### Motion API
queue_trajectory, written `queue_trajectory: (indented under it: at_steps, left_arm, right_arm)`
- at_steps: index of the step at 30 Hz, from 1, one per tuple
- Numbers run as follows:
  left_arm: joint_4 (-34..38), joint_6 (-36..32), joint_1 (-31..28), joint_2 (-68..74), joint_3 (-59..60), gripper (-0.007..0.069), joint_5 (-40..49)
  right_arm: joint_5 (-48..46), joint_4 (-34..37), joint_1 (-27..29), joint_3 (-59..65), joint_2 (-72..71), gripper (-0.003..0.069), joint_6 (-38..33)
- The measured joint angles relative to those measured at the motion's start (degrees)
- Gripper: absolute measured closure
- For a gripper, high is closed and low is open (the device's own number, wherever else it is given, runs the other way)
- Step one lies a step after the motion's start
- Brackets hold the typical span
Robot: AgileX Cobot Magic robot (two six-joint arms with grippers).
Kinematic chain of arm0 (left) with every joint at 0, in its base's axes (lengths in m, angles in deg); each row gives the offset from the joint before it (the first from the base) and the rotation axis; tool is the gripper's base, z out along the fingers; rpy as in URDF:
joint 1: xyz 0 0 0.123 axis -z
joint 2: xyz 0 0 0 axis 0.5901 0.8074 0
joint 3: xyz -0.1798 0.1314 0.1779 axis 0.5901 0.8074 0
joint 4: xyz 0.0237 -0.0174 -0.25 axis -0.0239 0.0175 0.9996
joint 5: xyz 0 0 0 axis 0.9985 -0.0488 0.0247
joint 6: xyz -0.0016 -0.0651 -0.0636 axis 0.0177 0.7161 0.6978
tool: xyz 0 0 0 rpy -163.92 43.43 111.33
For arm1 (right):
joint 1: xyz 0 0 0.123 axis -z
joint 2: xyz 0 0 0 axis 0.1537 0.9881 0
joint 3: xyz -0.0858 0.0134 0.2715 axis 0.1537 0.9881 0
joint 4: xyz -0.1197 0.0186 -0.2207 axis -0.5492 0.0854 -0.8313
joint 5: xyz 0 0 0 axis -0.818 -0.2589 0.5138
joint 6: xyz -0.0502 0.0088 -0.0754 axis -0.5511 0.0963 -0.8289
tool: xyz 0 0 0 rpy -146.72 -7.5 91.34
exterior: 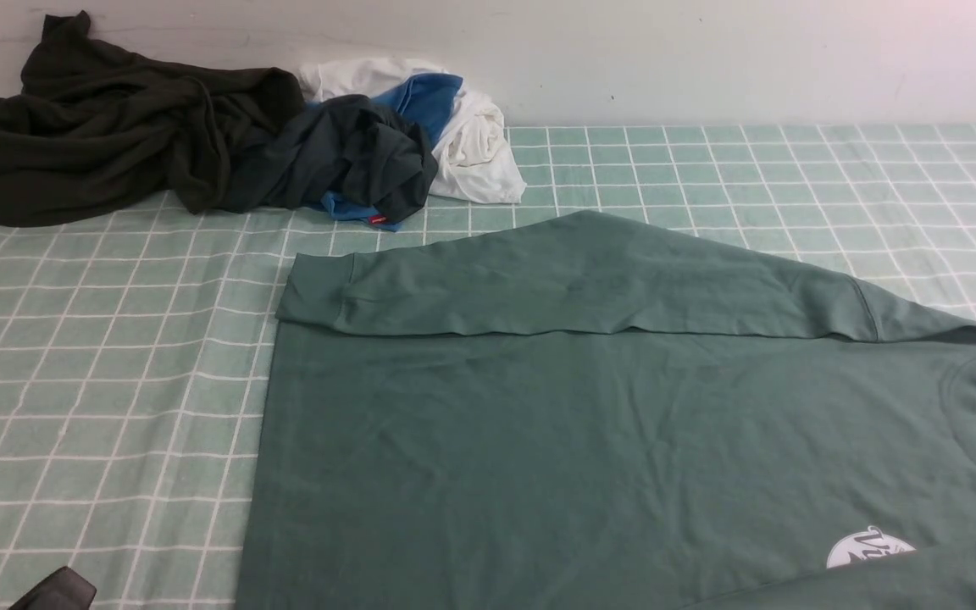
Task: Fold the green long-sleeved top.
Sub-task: Use the left arm to clamp the cuff closest to it
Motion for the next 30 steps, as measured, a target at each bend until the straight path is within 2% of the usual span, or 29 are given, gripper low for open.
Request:
queue_trajectory:
  at_steps: [5, 8, 11, 15, 19, 22, 24, 25, 27, 29, 30]
  left_arm:
    - [2.74, -0.99, 0.00, 0.00, 0.00, 0.0627, -3.01]
    - [3.35, -1.05, 0.00, 0.00, 0.00, 0.0627, -4.93]
    - [3.67, -2.61, 0.00, 0.00, 0.00, 0.0627, -5.45]
    - [3.74, -8.52, 0.00, 0.00, -0.67, 0.0627, -4.36]
    - [1.16, -21.03, 0.00, 2.01, -8.25, 0.0628, 1.39]
    - [-5.78, -25.66, 0.00, 10.56, -15.83, 0.0628, 6.89]
    - [-9.79, -26.37, 0.00, 15.37, -19.32, 0.0628, 9.66]
    - [-15.79, -26.83, 0.00, 23.32, -24.52, 0.0628, 16.05]
    - [-23.32, -27.04, 0.00, 32.39, -31.46, 0.0628, 24.61]
    - [-26.89, -27.10, 0.06, 36.74, -34.87, 0.0627, 28.89]
    - [-32.55, -27.10, 1.16, 43.06, -40.33, 0.0627, 34.81]
  right_arm:
    - [0.09, 19.87, 0.00, 0.00, 0.00, 0.0673, 3.49]
    - [0.43, 25.03, 0.00, -0.04, 0.00, 0.0673, 2.15]
    - [1.09, 24.88, 0.00, -0.04, 0.00, 0.0673, -0.67]
    - [2.01, 24.83, 0.00, -0.04, 0.00, 0.0673, -3.69]
    - [2.15, 23.19, 0.00, -0.79, 0.00, 0.0673, -12.64]
    - [2.01, 19.36, 0.00, -5.41, 2.90, 0.0673, -19.07]
    - [1.95, 17.48, 0.00, -8.25, 6.00, 0.0673, -21.80]
    - [0.70, 13.48, 0.00, -12.80, 11.32, 0.0673, -25.95]
    - [-2.94, 8.71, 0.00, -19.56, 19.12, 0.0673, -30.23]
    - [-5.79, 6.64, 0.00, -23.25, 23.23, 0.0673, -31.94]
    - [-12.43, 4.09, -0.47, -30.09, 30.42, 0.0673, -33.58]
